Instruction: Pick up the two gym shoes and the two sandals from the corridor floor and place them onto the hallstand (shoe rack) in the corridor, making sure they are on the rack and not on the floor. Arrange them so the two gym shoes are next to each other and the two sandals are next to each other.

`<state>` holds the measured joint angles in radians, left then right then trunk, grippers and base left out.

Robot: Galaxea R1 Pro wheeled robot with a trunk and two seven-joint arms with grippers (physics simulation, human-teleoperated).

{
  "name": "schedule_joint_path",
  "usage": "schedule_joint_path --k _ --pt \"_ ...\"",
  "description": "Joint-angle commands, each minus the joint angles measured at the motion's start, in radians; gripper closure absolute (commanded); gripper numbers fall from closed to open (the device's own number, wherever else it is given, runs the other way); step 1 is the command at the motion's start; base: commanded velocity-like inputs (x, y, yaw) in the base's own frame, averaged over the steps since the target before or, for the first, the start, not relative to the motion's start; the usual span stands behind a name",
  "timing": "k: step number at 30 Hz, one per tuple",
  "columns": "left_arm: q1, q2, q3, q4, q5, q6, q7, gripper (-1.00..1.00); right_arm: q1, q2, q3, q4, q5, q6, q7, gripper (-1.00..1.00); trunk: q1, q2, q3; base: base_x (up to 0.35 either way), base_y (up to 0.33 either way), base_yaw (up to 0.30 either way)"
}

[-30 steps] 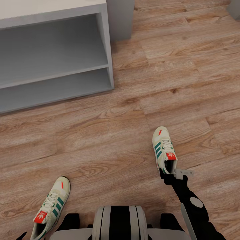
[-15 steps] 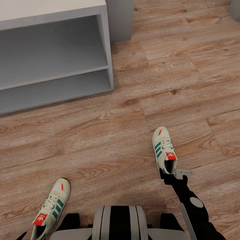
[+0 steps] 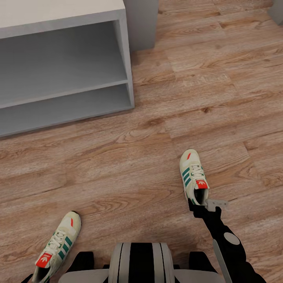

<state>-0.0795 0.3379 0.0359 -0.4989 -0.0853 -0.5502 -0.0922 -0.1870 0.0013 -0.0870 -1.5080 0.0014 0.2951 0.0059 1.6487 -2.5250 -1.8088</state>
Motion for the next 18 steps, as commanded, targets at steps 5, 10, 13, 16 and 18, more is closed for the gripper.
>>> schedule_joint_path --k 5,10,13,16,18 --pt "0.0 0.0 0.004 0.0 -0.01 -0.003 -0.001 1.0 0.0 0.0 0.0 -0.001 0.0 0.006 0.0 1.0 0.0 0.0 0.0 0.0 0.0 0.0" --pt "0.0 0.0 0.004 0.0 -0.01 -0.003 -0.001 1.0 0.0 0.0 0.0 -0.001 0.0 0.006 0.0 1.0 0.0 0.0 0.0 0.0 0.0 0.0" --pt "0.0 0.0 0.004 0.0 -0.01 -0.004 -0.001 1.0 0.0 0.0 0.0 -0.001 0.0 0.006 0.0 1.0 0.0 0.0 0.0 0.0 0.0 0.0" --pt "0.0 0.0 0.004 0.0 -0.01 -0.004 -0.001 1.0 0.0 0.0 0.0 -0.001 0.0 0.006 0.0 1.0 0.0 0.0 0.0 0.0 0.0 0.0" --pt "0.0 0.0 0.004 0.0 -0.01 -0.004 -0.001 1.0 0.0 0.0 0.0 -0.001 0.0 0.006 0.0 1.0 0.0 0.0 0.0 0.0 0.0 0.0"
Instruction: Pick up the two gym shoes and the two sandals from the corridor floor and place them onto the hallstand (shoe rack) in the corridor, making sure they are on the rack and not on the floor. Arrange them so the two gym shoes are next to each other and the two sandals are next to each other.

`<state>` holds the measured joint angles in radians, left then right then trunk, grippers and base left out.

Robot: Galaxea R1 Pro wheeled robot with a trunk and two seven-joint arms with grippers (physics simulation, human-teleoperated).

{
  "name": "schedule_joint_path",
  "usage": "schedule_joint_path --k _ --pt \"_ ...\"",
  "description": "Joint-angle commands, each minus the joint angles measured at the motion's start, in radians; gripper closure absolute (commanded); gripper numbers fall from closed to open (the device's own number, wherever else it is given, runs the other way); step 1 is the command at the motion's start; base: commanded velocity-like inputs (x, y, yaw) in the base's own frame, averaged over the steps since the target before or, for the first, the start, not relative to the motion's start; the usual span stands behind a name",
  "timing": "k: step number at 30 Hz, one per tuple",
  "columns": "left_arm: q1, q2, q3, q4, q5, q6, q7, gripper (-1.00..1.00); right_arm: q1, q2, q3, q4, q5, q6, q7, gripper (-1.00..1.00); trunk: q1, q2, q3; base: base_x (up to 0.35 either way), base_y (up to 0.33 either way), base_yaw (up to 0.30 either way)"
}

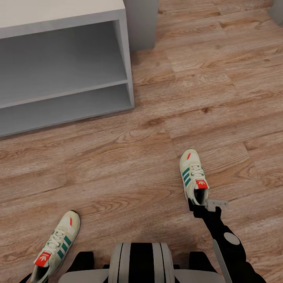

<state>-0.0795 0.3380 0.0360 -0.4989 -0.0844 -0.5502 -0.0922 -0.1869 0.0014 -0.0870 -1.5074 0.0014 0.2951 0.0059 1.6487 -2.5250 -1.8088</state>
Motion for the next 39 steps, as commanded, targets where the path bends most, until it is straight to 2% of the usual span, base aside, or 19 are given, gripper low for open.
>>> schedule_joint_path --k 1,7,15,23,26,27,30,33,35,39 --pt "0.0 0.0 0.004 0.0 -0.011 -0.004 -0.001 1.0 0.0 0.0 0.0 -0.002 0.0 0.006 0.0 1.0 0.0 0.0 0.0 0.0 0.0 0.0" --pt "0.0 0.0 0.004 -0.005 -0.011 -0.004 -0.001 1.0 0.0 0.0 0.0 -0.001 0.0 0.006 0.0 1.0 0.0 0.0 0.0 0.0 0.0 0.0" --pt "0.0 0.001 0.004 -0.023 -0.011 -0.001 -0.003 1.0 0.0 0.0 0.0 -0.002 0.0 0.006 0.0 1.0 -0.004 0.002 0.031 0.0 0.0 0.0" --pt "0.0 0.005 0.005 -0.092 -0.009 0.007 -0.002 1.0 0.0 0.0 0.0 -0.001 0.008 0.006 -0.001 1.0 -0.007 0.004 0.061 0.0 0.0 0.0" --pt "0.0 0.013 0.031 -0.132 -0.009 0.009 -0.001 1.0 0.0 0.0 0.0 0.0 0.009 0.006 -0.001 1.0 -0.009 0.004 0.073 0.0 0.0 0.0" --pt "0.0 0.015 0.05 -0.146 -0.009 0.012 -0.001 1.0 0.0 0.0 0.0 0.0 0.01 0.006 -0.001 1.0 -0.009 0.005 0.077 0.0 0.0 0.0" --pt "0.0 0.017 0.084 -0.198 -0.009 0.1 -0.003 1.0 0.0 0.0 0.001 0.0 0.011 0.006 -0.001 1.0 -0.01 0.005 0.089 0.0 0.0 0.0" --pt "0.0 0.017 0.096 -0.268 -0.009 0.202 -0.015 1.0 0.0 0.0 0.001 0.0 0.011 0.006 -0.001 1.0 -0.012 0.006 0.1 0.0 0.0 0.0" --pt "0.0 0.017 0.099 -0.322 -0.009 0.244 -0.033 1.0 0.0 0.0 0.001 0.0 0.011 0.006 -0.001 1.0 -0.013 0.006 0.108 0.0 0.0 0.0" --pt "0.0 0.016 0.108 -0.373 -0.005 0.307 -0.044 1.0 0.001 0.0 0.0 -0.001 0.011 0.013 0.0 1.0 -0.015 0.007 0.123 0.0 0.0 0.0"
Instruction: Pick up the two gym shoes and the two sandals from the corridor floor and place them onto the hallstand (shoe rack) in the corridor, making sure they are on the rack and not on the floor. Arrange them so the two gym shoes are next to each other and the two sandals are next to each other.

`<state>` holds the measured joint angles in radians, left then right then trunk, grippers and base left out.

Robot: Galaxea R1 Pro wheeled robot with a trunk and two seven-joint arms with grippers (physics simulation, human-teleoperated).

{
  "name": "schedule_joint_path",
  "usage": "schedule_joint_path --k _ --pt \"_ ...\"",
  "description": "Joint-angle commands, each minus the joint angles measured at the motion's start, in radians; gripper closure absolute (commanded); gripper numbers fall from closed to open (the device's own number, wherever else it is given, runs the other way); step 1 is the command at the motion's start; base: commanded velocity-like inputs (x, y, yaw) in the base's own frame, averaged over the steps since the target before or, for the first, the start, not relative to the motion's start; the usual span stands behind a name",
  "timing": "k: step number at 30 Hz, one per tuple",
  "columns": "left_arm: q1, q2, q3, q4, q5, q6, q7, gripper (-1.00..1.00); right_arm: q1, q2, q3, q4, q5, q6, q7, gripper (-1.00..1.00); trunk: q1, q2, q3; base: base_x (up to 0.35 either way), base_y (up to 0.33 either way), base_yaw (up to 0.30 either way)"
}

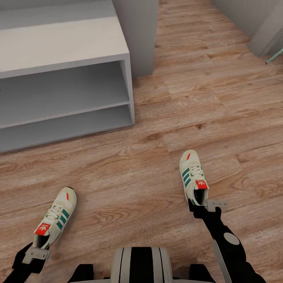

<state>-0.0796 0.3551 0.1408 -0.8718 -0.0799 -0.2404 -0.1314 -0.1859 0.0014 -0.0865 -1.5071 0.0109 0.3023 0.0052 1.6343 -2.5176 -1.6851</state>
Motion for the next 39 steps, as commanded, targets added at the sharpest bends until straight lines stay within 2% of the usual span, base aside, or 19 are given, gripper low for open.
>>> schedule_joint_path --k 1,5,6,7,8,9,12,39 --pt "0.0 -0.001 0.011 -0.024 -0.008 0.021 -0.013 1.0 0.001 0.0 -0.001 -0.001 0.001 0.007 0.001 1.0 -0.001 0.0 0.004 0.0 0.0 0.0" --pt "0.0 -0.004 0.023 -0.084 -0.007 0.071 -0.056 1.0 0.003 0.0 -0.001 -0.001 0.0 0.01 0.001 1.0 -0.002 0.001 0.019 0.0 0.0 0.0" --pt "0.0 -0.005 0.025 -0.139 0.006 0.138 -0.089 1.0 0.003 0.0 -0.002 -0.001 -0.003 0.011 0.001 1.0 -0.003 0.001 0.023 0.0 0.0 0.0" --pt "0.0 -0.005 0.026 -0.156 0.021 0.152 -0.095 1.0 0.003 0.0 -0.002 -0.001 -0.003 0.011 0.002 1.0 -0.003 0.001 0.027 0.0 0.0 0.0" --pt "0.0 -0.005 0.026 -0.179 0.05 0.167 -0.103 1.0 0.004 0.0 -0.002 -0.001 -0.004 0.01 0.002 1.0 -0.004 0.002 0.031 0.0 0.0 0.0" --pt "0.0 -0.005 0.026 -0.201 0.11 0.184 -0.124 1.0 0.004 0.0 -0.002 -0.001 -0.006 0.01 0.001 1.0 -0.004 0.002 0.034 0.0 0.0 0.0" --pt "0.0 -0.006 0.026 -0.206 0.13 0.187 -0.155 1.0 0.006 0.0 -0.002 0.0 -0.008 0.009 0.002 1.0 -0.005 0.003 0.046 0.0 0.0 0.0" --pt "0.0 -0.011 0.022 -0.207 0.134 0.188 -0.168 1.0 0.006 0.0 -0.004 0.002 -0.01 0.009 0.002 1.0 -0.018 0.009 0.155 0.0 0.0 0.0"
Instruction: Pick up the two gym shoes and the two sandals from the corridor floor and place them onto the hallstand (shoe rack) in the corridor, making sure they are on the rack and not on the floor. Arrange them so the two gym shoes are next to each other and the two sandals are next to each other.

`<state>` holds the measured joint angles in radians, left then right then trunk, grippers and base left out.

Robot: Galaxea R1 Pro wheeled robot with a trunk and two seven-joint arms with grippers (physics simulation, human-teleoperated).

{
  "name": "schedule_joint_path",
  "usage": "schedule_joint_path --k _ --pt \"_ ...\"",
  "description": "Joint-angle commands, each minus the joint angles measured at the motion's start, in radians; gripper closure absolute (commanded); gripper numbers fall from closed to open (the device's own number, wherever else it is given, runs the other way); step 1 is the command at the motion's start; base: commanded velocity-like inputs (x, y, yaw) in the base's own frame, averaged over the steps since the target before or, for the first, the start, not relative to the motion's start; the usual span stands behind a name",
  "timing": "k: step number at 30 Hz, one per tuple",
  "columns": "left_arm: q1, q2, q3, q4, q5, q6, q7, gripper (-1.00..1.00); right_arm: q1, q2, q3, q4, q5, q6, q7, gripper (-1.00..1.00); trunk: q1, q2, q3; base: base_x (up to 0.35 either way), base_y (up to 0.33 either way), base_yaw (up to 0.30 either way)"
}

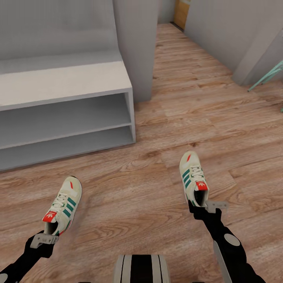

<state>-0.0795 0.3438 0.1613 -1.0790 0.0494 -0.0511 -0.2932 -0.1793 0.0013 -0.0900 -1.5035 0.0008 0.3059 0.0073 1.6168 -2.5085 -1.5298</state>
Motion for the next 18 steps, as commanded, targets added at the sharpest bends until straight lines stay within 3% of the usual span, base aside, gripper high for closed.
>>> schedule_joint_path --k 1,18 --pt "0.0 0.0 0.001 0.001 0.004 -0.001 -0.006 1.0 0.0 0.0 0.0 -0.001 0.0 0.006 0.0 1.0 -0.001 0.0 0.005 0.0 0.0 0.0" --pt "0.0 0.0 0.001 0.0 0.004 -0.001 -0.006 1.0 0.0 0.0 0.0 -0.001 0.001 0.006 0.0 1.0 -0.008 0.004 0.098 0.0 0.0 0.0"
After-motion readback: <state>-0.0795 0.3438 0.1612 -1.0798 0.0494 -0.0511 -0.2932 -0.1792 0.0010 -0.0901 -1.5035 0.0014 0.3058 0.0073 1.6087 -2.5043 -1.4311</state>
